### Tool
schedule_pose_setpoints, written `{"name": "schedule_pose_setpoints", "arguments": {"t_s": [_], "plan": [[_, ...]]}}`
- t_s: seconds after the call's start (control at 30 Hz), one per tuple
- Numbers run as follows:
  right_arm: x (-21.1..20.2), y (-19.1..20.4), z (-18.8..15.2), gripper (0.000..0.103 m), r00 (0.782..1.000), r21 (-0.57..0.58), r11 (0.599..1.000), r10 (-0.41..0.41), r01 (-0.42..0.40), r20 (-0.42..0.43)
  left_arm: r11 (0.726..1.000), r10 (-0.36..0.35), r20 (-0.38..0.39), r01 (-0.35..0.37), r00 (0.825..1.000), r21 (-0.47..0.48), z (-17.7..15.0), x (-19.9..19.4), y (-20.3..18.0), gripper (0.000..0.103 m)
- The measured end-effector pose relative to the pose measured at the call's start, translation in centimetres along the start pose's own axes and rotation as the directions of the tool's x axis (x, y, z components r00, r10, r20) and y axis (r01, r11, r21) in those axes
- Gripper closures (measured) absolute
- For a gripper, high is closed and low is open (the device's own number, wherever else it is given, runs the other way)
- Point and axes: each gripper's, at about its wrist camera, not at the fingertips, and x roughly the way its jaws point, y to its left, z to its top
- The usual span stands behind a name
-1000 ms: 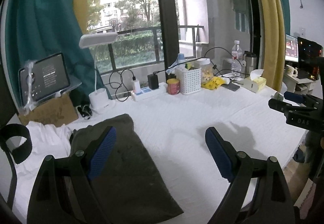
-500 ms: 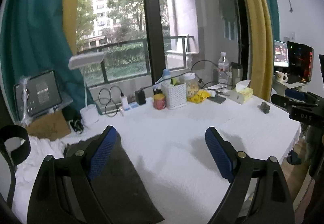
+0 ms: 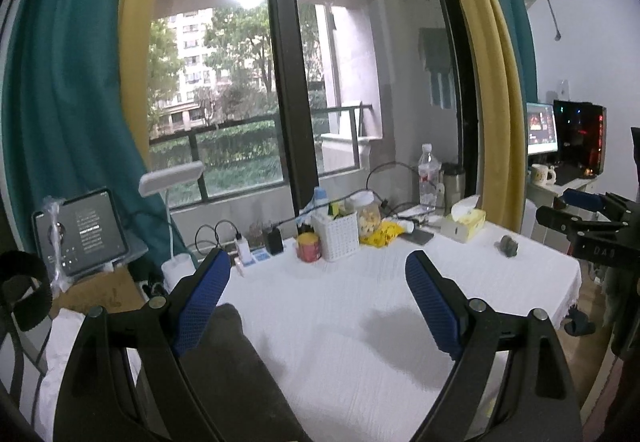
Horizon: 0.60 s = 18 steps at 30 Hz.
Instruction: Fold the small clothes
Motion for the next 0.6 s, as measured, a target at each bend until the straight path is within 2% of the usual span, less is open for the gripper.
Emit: {"name": "schedule_pose_setpoints", "arguments": {"t_s": [0.17,0.6], "plan": [[-1.7,0.4,1.4,0.022,0.999,0.024,0.999,0.022,-0.023,0.046,0.999,-0.020,0.044,0.022,0.999,-0.040,0.5,-1.1,0.6,0.014],[-4.4,2.8,4.2,0.022,0.990,-0.013,0.999,0.040,-0.038,0.133,0.997,0.042,0.136,-0.033,0.990,-0.068,2.0,-3.2,2.0,0.014]]}}
